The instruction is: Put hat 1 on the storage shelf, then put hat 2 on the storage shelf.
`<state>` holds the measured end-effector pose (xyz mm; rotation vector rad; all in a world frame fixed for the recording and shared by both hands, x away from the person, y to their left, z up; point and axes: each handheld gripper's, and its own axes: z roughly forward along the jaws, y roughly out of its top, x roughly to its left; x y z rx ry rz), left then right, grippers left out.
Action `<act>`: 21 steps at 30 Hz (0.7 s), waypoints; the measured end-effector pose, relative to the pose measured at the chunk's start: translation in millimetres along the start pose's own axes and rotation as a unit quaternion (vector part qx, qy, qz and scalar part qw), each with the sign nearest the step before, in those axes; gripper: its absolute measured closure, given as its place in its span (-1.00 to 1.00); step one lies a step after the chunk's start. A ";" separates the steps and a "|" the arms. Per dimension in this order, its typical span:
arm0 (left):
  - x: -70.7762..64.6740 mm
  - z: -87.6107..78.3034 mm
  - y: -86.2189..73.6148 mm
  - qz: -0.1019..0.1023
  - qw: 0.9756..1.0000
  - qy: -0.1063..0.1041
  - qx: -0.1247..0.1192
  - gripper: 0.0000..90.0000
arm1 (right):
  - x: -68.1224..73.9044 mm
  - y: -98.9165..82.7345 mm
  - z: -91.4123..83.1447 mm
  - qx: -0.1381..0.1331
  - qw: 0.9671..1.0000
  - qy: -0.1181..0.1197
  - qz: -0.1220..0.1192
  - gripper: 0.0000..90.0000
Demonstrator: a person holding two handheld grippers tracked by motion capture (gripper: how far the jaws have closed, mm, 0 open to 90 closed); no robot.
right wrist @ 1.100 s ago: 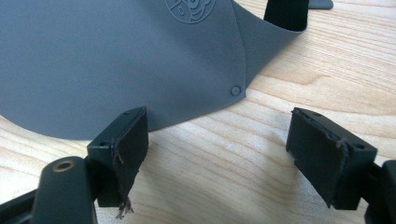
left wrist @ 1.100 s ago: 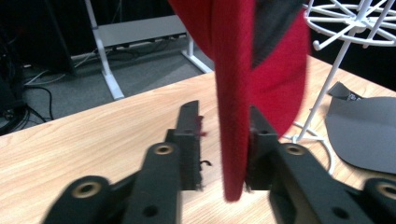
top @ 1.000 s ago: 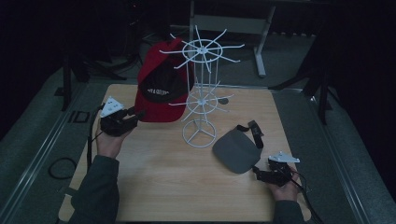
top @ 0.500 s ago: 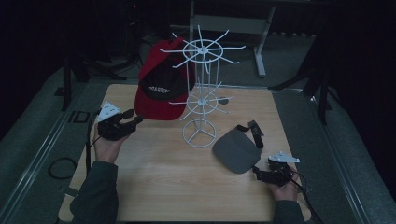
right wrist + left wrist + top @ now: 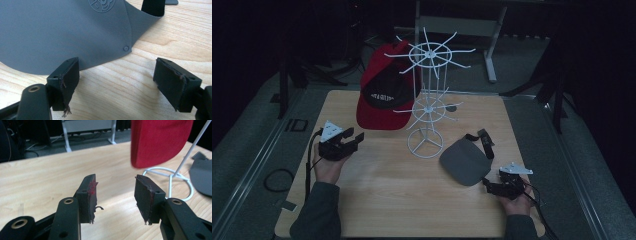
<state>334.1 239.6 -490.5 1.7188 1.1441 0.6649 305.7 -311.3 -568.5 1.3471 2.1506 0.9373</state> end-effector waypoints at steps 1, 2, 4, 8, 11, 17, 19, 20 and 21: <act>0.0 0.0 0.0 0.000 1.000 0.000 0.000 0.17 | 0.0 0.0 0.0 0.000 1.000 0.000 0.000 -0.54; 0.0 0.0 0.0 0.000 1.000 0.000 0.000 0.17 | 0.0 0.0 0.0 0.000 1.000 0.000 0.000 -0.54; 0.1 2.4 -5.5 -0.003 1.000 -0.001 0.006 0.17 | 0.0 -0.2 -0.3 0.000 1.000 0.000 0.000 -0.52; -1.6 6.1 -8.3 0.005 1.000 0.000 0.011 0.17 | -1.3 -1.0 -1.9 -0.003 1.000 -0.001 0.003 -0.40; -2.9 9.3 -10.3 0.006 1.000 0.001 0.013 0.16 | -4.2 -1.0 -4.2 -0.003 1.000 0.003 0.012 -0.30; -6.4 15.4 -19.7 0.012 1.000 0.005 0.022 0.16 | -5.8 -0.1 -6.9 0.003 1.000 0.004 0.016 -0.11; -8.4 17.2 -23.3 0.015 1.000 0.007 0.026 0.15 | -5.3 0.0 -7.6 0.004 1.000 -0.001 0.013 -0.04; -9.2 18.1 -24.7 0.019 0.999 0.008 0.029 0.15 | -5.1 0.3 -7.9 0.006 1.000 -0.004 0.011 0.00; -9.8 18.8 -26.0 0.024 0.999 0.012 0.033 0.14 | -4.9 0.8 -8.4 0.006 1.000 -0.006 0.010 0.03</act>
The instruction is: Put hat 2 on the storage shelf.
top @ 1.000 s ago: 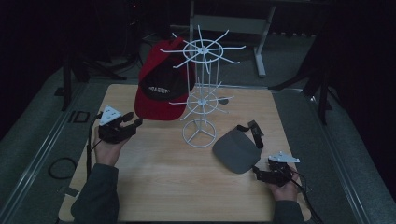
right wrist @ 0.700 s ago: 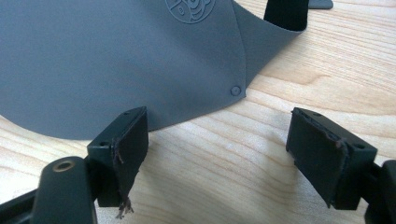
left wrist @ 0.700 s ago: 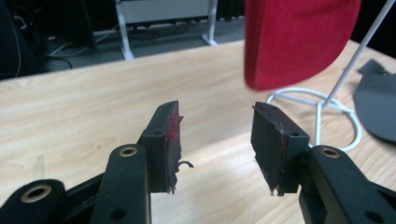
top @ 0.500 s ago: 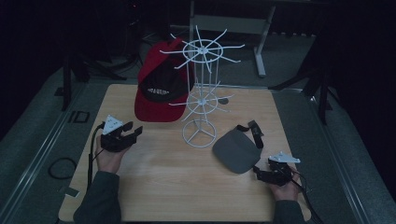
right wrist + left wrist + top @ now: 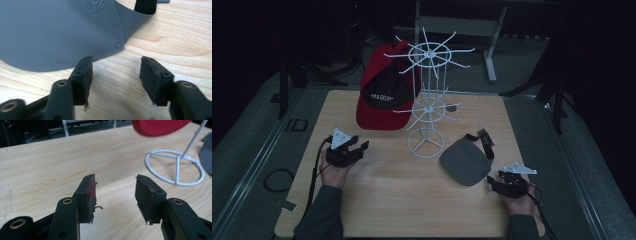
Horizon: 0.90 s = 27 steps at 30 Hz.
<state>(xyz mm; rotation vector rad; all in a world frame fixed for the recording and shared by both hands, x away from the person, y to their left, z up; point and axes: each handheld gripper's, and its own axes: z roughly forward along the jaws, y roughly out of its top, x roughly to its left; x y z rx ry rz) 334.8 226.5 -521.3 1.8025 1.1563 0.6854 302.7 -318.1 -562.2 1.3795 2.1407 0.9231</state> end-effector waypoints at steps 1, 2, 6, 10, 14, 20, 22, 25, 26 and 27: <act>-0.3 0.8 -1.7 0.001 1.000 0.002 0.001 0.14 | 0.0 0.5 -0.5 -0.002 1.000 -0.002 -0.001 0.06; 0.1 2.2 -4.1 0.000 1.000 0.003 0.004 0.14 | 0.0 1.0 -1.2 -0.003 1.000 -0.004 -0.002 0.08; 2.7 8.1 -11.2 0.000 1.000 0.010 0.017 0.14 | 1.1 0.1 -3.3 -0.005 1.000 -0.007 -0.005 0.19; 5.6 12.6 -15.9 0.002 0.999 0.016 0.030 0.14 | 1.9 0.0 -4.0 -0.004 1.000 -0.007 -0.004 0.23; 12.2 15.8 -21.0 -0.012 0.999 0.016 0.039 0.14 | 3.0 3.9 -5.7 -0.009 1.000 -0.011 -0.007 0.27; 13.1 18.7 -23.9 -0.016 0.999 0.013 0.047 0.14 | 5.4 9.7 -6.7 -0.013 1.000 -0.015 -0.013 0.31; 12.5 19.2 -24.2 -0.014 0.999 0.011 0.049 0.14 | 5.3 11.8 -7.8 -0.016 1.000 -0.013 -0.013 0.33; 11.5 20.2 -24.5 -0.011 0.999 0.011 0.051 0.14 | 4.0 15.3 -9.6 -0.022 1.000 -0.012 -0.012 0.36; 11.3 20.6 -24.7 -0.011 0.999 0.010 0.053 0.14 | 3.2 16.4 -10.1 -0.023 1.000 -0.013 -0.014 0.37; 11.2 20.8 -24.8 -0.010 0.998 0.010 0.053 0.14 | 2.2 17.8 -10.5 -0.025 1.000 -0.014 -0.013 0.39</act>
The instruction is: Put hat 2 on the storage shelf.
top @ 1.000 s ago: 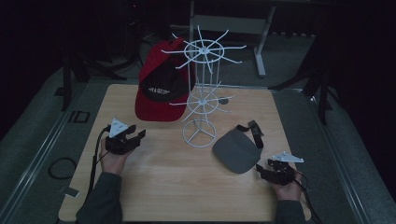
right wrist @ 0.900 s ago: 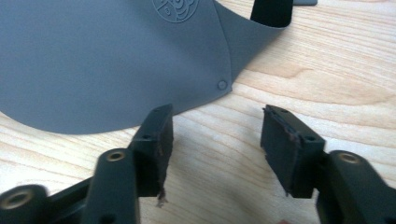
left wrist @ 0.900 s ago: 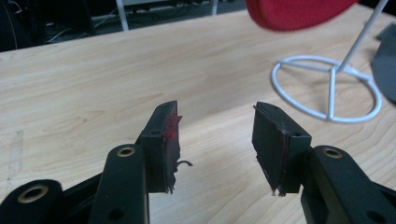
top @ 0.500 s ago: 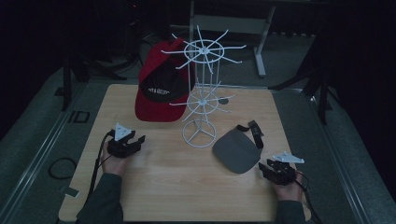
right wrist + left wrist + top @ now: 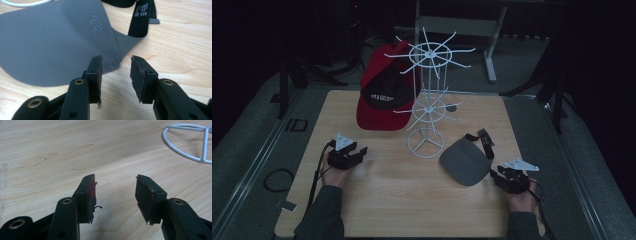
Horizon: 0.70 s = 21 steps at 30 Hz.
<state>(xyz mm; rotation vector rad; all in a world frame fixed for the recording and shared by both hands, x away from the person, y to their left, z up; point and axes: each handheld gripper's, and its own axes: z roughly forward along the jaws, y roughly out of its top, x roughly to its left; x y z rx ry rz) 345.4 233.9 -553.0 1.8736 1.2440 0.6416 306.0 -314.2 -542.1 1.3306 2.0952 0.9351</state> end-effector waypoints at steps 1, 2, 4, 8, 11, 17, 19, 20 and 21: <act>-0.1 0.2 -0.1 0.001 1.000 0.000 0.001 0.14 | -0.8 0.8 -0.1 -0.001 1.000 0.001 0.001 0.40; -0.1 0.3 -0.1 0.001 1.000 0.000 0.002 0.14 | -2.1 2.1 -0.6 -0.003 1.000 0.001 0.003 0.42; -0.2 0.7 -0.3 0.000 1.000 0.001 0.002 0.14 | -3.7 4.1 -1.3 -0.005 1.000 -0.001 0.004 0.44; -0.5 1.2 -0.6 0.001 1.000 0.001 0.004 0.14 | -7.6 10.4 -2.1 -0.011 1.000 -0.005 0.004 0.53; -1.0 1.5 -0.6 0.003 1.000 -0.001 0.006 0.14 | -9.0 16.1 -0.3 -0.012 1.000 -0.002 -0.003 0.75; -1.0 1.6 -0.7 0.004 1.000 -0.001 0.006 0.14 | -13.3 32.5 9.9 -0.013 1.000 -0.008 -0.012 0.99; -1.0 1.8 -0.7 0.003 1.000 -0.001 0.006 0.14 | -14.2 34.5 12.1 -0.013 1.000 -0.006 -0.010 0.99; -0.9 1.9 -0.7 0.003 1.000 -0.001 0.006 0.14 | -14.8 36.6 14.4 -0.012 1.000 -0.003 -0.010 0.98; -0.9 1.9 -0.7 0.004 1.000 -0.001 0.007 0.14 | -15.2 38.6 16.6 -0.012 1.000 -0.002 -0.010 0.99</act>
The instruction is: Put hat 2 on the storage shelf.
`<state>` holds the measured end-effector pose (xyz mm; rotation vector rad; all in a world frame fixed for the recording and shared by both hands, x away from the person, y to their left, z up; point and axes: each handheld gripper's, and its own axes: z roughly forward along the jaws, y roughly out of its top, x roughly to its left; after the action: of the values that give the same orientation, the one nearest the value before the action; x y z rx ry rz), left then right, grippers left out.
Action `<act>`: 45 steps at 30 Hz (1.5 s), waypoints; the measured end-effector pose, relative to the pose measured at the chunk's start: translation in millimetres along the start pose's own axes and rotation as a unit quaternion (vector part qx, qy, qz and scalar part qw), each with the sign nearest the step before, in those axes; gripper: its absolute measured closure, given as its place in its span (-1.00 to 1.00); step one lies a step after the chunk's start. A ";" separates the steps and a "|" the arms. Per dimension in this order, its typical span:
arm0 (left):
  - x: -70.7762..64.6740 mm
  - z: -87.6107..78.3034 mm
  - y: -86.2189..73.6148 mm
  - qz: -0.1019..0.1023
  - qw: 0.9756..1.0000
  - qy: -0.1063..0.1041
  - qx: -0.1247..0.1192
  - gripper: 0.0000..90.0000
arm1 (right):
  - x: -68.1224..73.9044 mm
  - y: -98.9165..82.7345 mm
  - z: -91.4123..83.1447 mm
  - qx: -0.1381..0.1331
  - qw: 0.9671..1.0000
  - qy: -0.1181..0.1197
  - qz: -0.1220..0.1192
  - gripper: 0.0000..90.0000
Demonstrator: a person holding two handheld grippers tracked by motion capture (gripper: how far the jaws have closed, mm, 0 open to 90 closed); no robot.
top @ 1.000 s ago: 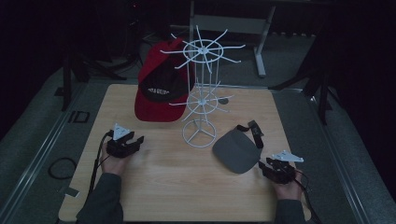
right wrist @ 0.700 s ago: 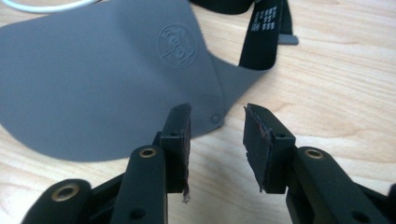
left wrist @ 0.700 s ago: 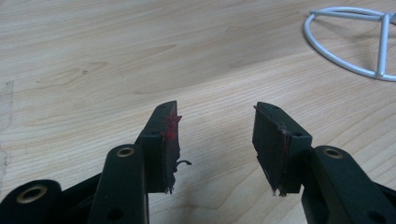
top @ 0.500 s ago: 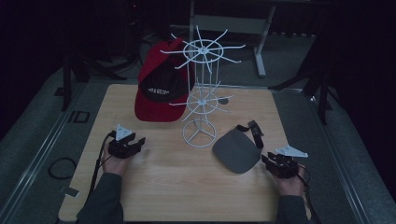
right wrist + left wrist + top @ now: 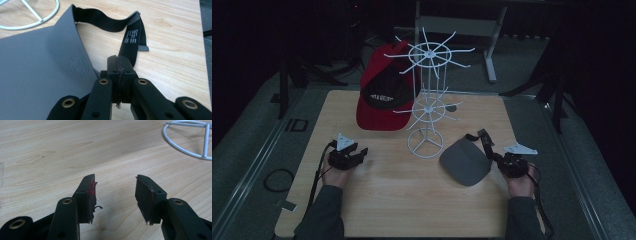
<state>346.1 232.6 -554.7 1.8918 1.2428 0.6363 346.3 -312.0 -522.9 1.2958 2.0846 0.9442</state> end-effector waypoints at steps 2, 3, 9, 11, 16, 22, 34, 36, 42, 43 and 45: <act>0.0 0.0 0.0 0.000 1.000 0.000 0.001 0.14 | -0.3 4.1 5.1 0.003 1.000 0.003 -0.003 0.98; -0.1 0.1 0.0 0.000 1.000 0.000 0.000 0.14 | 0.0 6.2 7.5 0.005 1.000 0.005 -0.006 0.98; 0.2 0.0 -0.1 -0.001 1.000 0.000 0.000 0.14 | 4.1 16.1 18.8 0.016 0.999 0.028 -0.013 0.96; 0.5 0.2 -0.2 -0.002 1.000 0.000 0.000 0.15 | 7.7 16.4 19.6 0.017 0.999 0.036 -0.018 0.95; 0.1 0.6 -0.3 -0.002 1.000 0.000 0.000 0.15 | 16.9 12.2 16.2 0.013 0.998 0.056 -0.020 0.94; -0.4 1.1 -0.4 -0.001 1.000 -0.001 0.001 0.14 | 22.1 9.4 13.8 0.016 0.997 0.068 -0.029 0.91; 0.3 1.2 -0.5 -0.002 1.000 0.000 0.002 0.14 | -4.9 17.8 34.4 0.031 0.999 0.025 -0.005 0.76; 0.5 1.1 -0.4 -0.003 1.000 0.000 0.002 0.14 | -7.9 20.4 38.9 0.033 0.999 0.018 -0.005 0.73; 0.6 1.5 -0.5 -0.004 1.000 0.000 0.002 0.14 | -15.9 28.7 47.7 0.035 0.999 0.005 -0.006 0.64; 0.4 1.7 -0.6 -0.004 1.000 0.000 0.003 0.14 | -19.7 32.4 52.9 0.039 0.999 -0.002 -0.001 0.56; 0.2 1.7 -0.6 -0.004 1.000 0.000 0.002 0.14 | -21.0 33.6 54.9 0.040 0.999 -0.003 0.001 0.54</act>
<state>347.1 232.4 -556.2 1.8894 1.2526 0.6289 413.1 -304.9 -530.3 1.3399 2.1364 0.8639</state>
